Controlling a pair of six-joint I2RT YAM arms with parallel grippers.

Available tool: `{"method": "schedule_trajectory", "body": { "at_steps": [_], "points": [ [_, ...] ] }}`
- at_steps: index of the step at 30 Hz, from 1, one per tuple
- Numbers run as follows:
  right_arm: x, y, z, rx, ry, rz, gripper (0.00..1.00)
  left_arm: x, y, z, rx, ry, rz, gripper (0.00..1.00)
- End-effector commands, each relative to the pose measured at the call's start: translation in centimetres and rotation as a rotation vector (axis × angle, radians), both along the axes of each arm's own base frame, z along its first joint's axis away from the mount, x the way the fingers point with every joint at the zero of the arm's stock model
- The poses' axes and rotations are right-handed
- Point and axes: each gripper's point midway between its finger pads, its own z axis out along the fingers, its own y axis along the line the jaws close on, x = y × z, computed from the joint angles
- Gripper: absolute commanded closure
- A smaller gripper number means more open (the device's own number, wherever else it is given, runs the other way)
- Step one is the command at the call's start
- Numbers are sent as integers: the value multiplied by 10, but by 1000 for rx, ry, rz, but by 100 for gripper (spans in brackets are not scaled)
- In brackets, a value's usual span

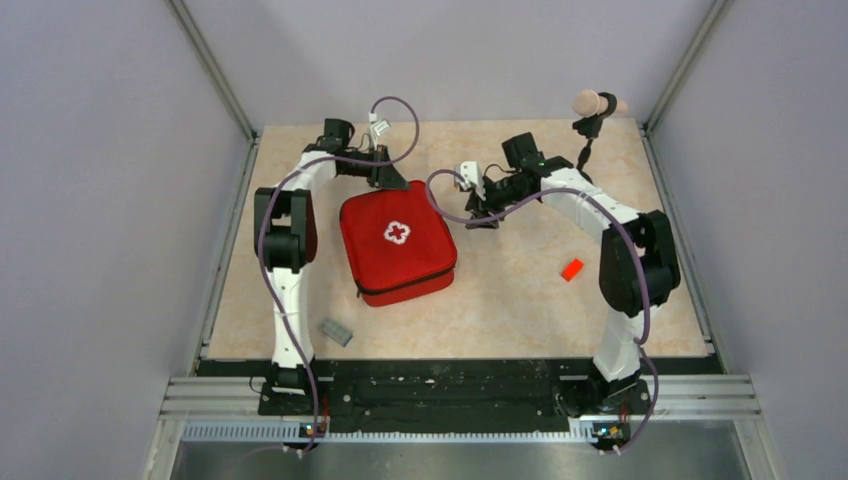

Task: Organize the medicine kit
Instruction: Zip the medicine box at the center of the board.

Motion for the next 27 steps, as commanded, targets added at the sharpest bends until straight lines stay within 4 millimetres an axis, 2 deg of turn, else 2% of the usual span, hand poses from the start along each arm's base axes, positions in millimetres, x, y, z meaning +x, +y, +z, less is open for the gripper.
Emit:
{"method": "schedule_trajectory", "body": {
  "at_steps": [1, 8, 13, 17, 21, 23, 24, 25, 27],
  "points": [
    [23, 21, 18, 102, -96, 71, 52, -17, -25, 32, -120, -94, -173, 100],
    [12, 42, -9, 79, -74, 174, 46, -27, -47, 39, -148, -89, -227, 100],
    [3, 50, -26, 51, -54, 217, 46, -29, -52, 40, -148, -89, -235, 100],
    [4, 56, -31, 70, -28, 207, 48, -30, -54, 40, -152, -80, -237, 100],
    [10, 65, -25, 113, 1, 183, 67, -31, -55, 40, -150, -77, -239, 100],
    [10, 68, -20, 127, 25, 172, 81, -31, -55, 40, -147, -76, -237, 100],
    [10, 68, -16, 131, 30, 173, 93, -31, -54, 40, -146, -77, -235, 100],
    [9, 66, -13, 133, 35, 169, 98, -31, -54, 41, -145, -79, -234, 100],
    [10, 58, -8, 135, 37, 152, 100, -32, -51, 43, -143, -83, -232, 100]
  ]
}}
